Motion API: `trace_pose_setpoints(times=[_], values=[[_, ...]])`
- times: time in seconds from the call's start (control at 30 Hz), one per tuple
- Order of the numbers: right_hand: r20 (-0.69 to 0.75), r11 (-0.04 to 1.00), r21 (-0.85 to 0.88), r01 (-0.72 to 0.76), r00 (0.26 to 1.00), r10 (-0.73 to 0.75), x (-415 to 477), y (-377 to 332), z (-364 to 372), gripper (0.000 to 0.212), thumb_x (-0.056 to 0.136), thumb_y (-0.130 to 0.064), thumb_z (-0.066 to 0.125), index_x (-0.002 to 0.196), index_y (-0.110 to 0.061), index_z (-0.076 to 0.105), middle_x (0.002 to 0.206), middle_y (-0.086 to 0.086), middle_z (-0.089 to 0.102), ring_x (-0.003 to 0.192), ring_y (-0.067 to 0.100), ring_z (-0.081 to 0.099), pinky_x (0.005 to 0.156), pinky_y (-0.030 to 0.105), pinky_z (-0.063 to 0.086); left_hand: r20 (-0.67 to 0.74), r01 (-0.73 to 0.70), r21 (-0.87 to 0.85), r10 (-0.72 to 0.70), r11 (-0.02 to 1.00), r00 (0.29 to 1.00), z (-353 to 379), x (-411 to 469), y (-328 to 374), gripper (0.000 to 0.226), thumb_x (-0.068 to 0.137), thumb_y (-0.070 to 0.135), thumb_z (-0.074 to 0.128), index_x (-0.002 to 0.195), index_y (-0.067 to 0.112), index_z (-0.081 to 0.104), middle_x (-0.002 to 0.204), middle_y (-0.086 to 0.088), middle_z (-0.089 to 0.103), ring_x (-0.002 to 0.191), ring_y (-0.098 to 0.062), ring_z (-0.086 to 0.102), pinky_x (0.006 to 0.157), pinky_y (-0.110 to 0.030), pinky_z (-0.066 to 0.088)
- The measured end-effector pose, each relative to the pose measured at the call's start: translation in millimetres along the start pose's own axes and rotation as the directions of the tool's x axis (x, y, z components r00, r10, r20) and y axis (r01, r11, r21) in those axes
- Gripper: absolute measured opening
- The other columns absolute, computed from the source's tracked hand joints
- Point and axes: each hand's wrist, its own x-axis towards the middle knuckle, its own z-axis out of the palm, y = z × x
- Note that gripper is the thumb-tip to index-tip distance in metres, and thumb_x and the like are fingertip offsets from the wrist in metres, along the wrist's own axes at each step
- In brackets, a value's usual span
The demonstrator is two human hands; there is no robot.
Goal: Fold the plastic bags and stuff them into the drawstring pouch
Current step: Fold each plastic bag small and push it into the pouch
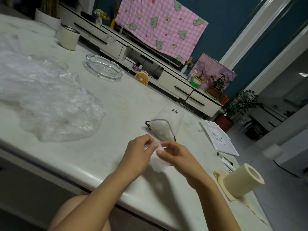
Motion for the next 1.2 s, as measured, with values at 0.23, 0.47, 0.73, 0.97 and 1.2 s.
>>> trace_pose_setpoints(times=[0.23,0.47,0.73,0.97,1.2], values=[[0.075,0.993,-0.023,-0.112,0.991,0.113,-0.7,8.5,-2.8,0.019,0.078,-0.008,0.074,0.089,0.005,0.066,0.082,0.015,0.069,0.073,0.02,0.063,0.074,0.034,0.049,0.072,0.099,-0.176,-0.087,0.979,0.994,-0.6,2.8,-2.4,0.004,0.086,0.015,0.065,0.083,0.018,0.066,0.084,0.002,0.068,0.083,-0.014,0.062,0.073,-0.018,0.046],[0.114,0.996,0.094,0.009,0.993,-0.02,-9.5,6.4,-3.4,0.018,0.068,-0.012,0.077,0.085,-0.008,0.075,0.11,-0.001,0.067,0.094,0.02,0.066,0.086,0.035,0.052,0.23,0.432,-0.367,-0.37,0.824,0.9,-3.1,3.2,2.9,0.013,0.086,0.004,0.064,0.077,0.014,0.064,0.07,-0.002,0.062,0.061,-0.012,0.055,0.055,-0.018,0.044],[-0.116,0.923,0.379,0.074,0.993,-0.032,-3.4,27.4,17.5,0.022,0.069,-0.017,0.069,0.085,-0.004,0.074,0.099,0.012,0.072,0.093,0.02,0.065,0.08,0.025,0.05,0.225,0.545,-0.282,-0.498,0.79,0.838,1.8,5.1,0.3,0.015,0.09,0.012,0.057,0.076,0.011,0.059,0.066,-0.006,0.06,0.057,-0.02,0.055,0.048,-0.022,0.035],[-0.215,0.902,0.411,0.129,0.976,-0.042,7.2,24.4,22.1,0.018,0.087,-0.015,0.064,0.096,-0.002,0.072,0.097,0.017,0.071,0.09,0.026,0.066,0.081,0.029,0.053,0.235,0.243,-0.349,-0.167,0.905,0.958,6.4,6.3,6.8,0.006,0.087,0.019,0.065,0.093,0.016,0.066,0.081,0.006,0.065,0.069,-0.004,0.06,0.063,-0.016,0.05],[-0.158,0.806,0.59,0.046,0.986,0.06,11.5,24.0,20.3,0.019,0.092,-0.002,0.05,0.091,0.003,0.068,0.087,0.014,0.071,0.082,0.02,0.067,0.078,0.026,0.054,0.057,0.228,-0.174,-0.221,0.958,0.974,13.4,17.5,-8.0,0.013,0.084,0.004,0.062,0.09,0.015,0.065,0.077,-0.001,0.065,0.071,-0.019,0.062,0.076,-0.033,0.054]])
